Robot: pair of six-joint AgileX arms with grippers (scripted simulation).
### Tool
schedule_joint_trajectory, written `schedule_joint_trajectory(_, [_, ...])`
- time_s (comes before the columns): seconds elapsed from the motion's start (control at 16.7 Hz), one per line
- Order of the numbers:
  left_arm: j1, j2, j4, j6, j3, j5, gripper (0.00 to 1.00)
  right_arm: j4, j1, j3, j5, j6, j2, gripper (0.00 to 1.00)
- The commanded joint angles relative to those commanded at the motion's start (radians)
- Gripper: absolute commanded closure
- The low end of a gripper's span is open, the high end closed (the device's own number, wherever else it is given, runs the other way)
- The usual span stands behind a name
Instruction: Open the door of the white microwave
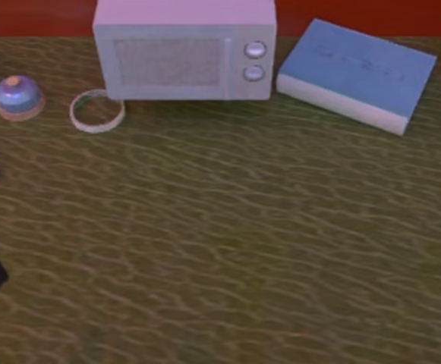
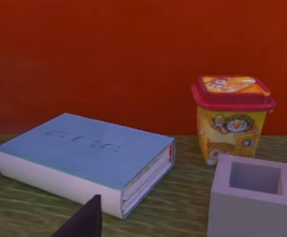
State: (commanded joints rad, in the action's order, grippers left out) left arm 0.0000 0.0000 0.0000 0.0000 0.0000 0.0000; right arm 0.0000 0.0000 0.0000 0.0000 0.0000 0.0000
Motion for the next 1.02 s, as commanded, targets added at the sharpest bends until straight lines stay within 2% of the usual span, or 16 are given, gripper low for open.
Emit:
schedule_joint_trajectory(0.24, [-0.016,0.031,0.002,-0.008,0.03,-0.013,0.0,0.0,0.0,0.0,0.0,0.0,0.0,0.0])
schedule_joint_trajectory(0.42, [-0.076,0.157,0.008,-0.039,0.145,-0.066,0.0,0.0,0.0,0.0,0.0,0.0,0.0,0.0])
schedule_joint_trajectory(0.66, [-0.199,0.472,0.014,-0.1,0.382,-0.179,0.0,0.0,0.0,0.0,0.0,0.0,0.0,0.0])
schedule_joint_trajectory(1.02, [-0.422,1.138,0.009,-0.204,0.791,-0.38,0.0,0.0,0.0,0.0,0.0,0.0,0.0,0.0])
